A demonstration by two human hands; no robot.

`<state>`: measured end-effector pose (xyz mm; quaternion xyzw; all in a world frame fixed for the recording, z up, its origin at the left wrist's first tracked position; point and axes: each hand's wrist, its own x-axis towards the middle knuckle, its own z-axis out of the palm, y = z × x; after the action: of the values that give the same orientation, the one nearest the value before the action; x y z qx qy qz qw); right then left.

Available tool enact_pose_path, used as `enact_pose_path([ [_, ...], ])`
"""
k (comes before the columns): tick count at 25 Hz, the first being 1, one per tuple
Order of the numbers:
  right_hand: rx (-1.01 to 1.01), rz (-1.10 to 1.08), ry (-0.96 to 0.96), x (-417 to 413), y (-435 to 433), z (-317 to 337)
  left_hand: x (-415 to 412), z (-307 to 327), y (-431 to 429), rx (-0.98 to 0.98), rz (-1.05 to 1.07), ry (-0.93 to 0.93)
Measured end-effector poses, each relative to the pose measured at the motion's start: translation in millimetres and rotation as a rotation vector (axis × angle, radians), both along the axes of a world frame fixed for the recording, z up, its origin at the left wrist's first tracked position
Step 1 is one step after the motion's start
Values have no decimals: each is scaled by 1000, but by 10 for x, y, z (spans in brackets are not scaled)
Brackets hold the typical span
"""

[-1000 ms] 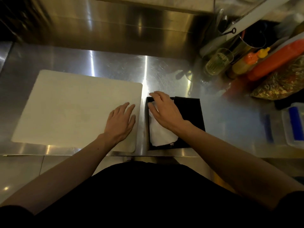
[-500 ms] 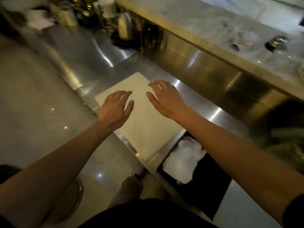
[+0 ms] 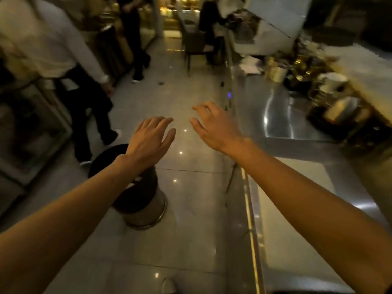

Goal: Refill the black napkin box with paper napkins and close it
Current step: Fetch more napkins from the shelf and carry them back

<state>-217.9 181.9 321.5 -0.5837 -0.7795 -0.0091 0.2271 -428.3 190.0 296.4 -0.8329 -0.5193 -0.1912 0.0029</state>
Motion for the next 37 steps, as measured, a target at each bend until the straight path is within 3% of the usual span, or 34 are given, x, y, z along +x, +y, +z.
enact_pose_path([
  [12, 30, 631, 20, -3204, 743, 379, -2864, 365, -426, 92, 587, 11],
  [25, 101, 1388, 151, -5627, 619, 760, -4249, 849, -1578, 133, 1291, 109],
  [31, 117, 1611, 190, -6606, 245, 962, -4757, 1133, -2138, 191, 1499, 162],
  [37, 154, 1686, 187, -8118, -236, 1225, -6090, 1321, -2761, 262, 1559, 141],
])
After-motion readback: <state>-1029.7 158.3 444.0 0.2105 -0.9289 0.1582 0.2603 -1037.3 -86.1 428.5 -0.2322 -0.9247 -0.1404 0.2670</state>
